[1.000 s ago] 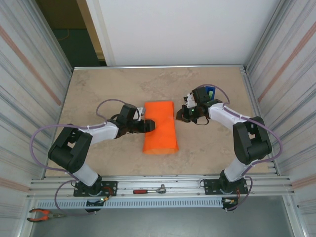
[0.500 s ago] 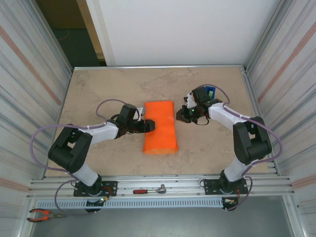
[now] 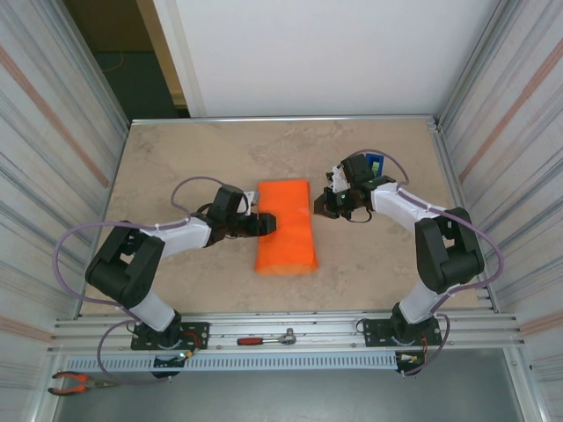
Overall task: Wrap the gift box in paper
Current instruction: Wrap the gift box with the wrapping paper.
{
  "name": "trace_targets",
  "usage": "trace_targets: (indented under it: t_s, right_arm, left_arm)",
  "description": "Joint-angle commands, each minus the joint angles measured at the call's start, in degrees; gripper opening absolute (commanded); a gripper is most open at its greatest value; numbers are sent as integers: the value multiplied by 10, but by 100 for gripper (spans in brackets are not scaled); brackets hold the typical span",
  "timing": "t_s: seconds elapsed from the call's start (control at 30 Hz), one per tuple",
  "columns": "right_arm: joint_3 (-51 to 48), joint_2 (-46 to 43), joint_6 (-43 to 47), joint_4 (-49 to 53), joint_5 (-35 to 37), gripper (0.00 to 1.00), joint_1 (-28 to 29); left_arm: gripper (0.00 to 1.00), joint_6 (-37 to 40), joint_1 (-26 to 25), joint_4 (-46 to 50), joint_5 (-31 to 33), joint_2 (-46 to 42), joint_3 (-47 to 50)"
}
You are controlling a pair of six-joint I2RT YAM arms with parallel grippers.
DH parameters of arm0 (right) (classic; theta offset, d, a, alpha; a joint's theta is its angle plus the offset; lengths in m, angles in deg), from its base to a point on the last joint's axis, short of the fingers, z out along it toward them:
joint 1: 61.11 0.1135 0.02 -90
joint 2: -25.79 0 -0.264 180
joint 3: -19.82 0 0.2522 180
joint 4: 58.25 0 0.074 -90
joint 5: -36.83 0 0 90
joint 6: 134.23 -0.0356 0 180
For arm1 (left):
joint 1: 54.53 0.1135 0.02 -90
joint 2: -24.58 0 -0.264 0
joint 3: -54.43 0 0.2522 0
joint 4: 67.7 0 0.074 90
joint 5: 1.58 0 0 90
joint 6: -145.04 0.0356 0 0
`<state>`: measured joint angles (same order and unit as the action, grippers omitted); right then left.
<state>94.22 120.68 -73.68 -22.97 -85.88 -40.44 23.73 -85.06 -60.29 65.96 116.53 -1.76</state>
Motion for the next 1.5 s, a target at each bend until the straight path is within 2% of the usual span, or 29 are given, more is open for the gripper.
trace_targets:
  t_s: [0.0, 0.4, 1.3, 1.4, 1.47]
  right_arm:
    - [-3, -1, 9, 6, 8, 5, 2]
    - [-10, 12, 12, 11, 17, 0, 0]
    - [-15, 41, 4, -9, 10, 1, 10]
    - [-15, 44, 2, -13, 8, 3, 13]
    - [-16, 45, 2, -15, 8, 10, 15]
  left_arm:
    - [66, 13, -10, 93, 53, 46, 38]
    - [65, 13, -11, 93, 54, 47, 36]
    - [66, 12, -11, 93, 54, 47, 37]
    - [66, 12, -11, 93, 53, 47, 38]
    - [66, 13, -11, 93, 53, 46, 38]
